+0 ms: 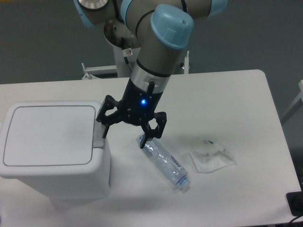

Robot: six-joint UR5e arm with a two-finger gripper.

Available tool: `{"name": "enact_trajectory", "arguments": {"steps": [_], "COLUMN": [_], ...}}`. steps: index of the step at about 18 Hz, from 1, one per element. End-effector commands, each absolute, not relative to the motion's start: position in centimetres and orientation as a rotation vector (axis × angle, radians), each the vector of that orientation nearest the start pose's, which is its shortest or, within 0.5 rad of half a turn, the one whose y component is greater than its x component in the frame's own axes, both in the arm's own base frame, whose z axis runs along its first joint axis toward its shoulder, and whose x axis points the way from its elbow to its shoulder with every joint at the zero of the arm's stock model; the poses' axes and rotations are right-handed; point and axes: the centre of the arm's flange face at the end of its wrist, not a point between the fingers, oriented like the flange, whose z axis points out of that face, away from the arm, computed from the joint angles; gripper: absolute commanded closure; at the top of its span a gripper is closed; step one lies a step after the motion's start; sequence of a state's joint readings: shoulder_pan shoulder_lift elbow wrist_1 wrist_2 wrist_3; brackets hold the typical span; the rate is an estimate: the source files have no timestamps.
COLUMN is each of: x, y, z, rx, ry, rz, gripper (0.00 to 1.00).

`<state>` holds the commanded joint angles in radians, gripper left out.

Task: Open the trash can

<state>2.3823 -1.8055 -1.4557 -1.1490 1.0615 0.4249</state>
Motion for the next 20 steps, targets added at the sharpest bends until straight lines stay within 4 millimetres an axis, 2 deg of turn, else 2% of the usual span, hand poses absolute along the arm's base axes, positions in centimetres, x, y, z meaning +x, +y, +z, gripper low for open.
{"name": "enact_trajectory", "arguments": {"steps": [6,13,18,20], "x": [-31.2,-31.2,-31.5,-32.4], "y": [54.9,55.0,55.2,55.2], "z": [46.3,46.3,48.2,49.4], "rx": [-2.573,-2.573,-2.540,-2.520], "ry": [-0.399,-0.399,-0.408,-0.399], "rz": [-0.332,-0.336,-0.309,-0.279], "gripper": [0.00,0.00,0.00,0.00]}}
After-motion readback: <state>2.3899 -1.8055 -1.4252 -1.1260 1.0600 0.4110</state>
